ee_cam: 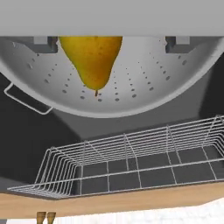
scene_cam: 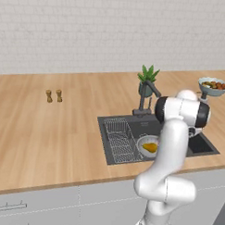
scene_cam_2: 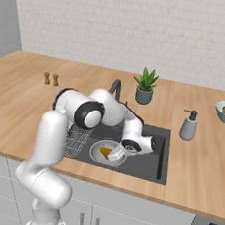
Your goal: Put the colander in the sink, put the pear in the colander, and turn on the sink faucet and pour water over the colander.
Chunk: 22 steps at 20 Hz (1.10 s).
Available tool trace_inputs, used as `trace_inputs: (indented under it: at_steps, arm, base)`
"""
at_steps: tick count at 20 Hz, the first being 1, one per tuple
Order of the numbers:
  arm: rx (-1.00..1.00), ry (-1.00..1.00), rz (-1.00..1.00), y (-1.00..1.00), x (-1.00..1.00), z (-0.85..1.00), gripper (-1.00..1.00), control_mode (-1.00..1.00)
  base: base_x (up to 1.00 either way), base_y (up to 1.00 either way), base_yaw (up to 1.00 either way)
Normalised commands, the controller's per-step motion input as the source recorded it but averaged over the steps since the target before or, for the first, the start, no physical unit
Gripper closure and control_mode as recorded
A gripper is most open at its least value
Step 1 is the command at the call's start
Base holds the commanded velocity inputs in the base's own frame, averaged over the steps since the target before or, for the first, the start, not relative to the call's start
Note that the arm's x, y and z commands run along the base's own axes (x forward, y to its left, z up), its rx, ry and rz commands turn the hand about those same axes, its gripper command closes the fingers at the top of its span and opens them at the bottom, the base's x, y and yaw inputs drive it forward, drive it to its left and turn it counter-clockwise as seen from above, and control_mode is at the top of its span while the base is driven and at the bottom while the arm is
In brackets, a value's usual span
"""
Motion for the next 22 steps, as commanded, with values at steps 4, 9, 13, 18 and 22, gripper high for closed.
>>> trace_inputs:
  at_steps: [4, 9, 13, 18, 22]
  arm:
    - [0.0, -0.1, 0.0, 0.0, -0.19, 0.67, -1.0, -1.0]
    - [0.0, -0.11, 0.0, 0.0, -0.29, 0.88, -1.0, -1.0]
    - [0.01, -0.01, -0.05, 0.0, -0.32, 0.66, -1.0, -1.0]
    - [0.12, -0.01, -0.16, 0.0, -0.3, 0.63, -1.0, -1.0]
    - [0.26, 0.0, -0.19, -0.02, -0.19, 0.46, -1.0, -1.0]
  base:
    - [0.0, 0.0, 0.0]
    - [0.0, 0.0, 0.0]
    - [0.0, 0.0, 0.0]
    - [0.0, 0.0, 0.0]
    - [0.0, 0.0, 0.0]
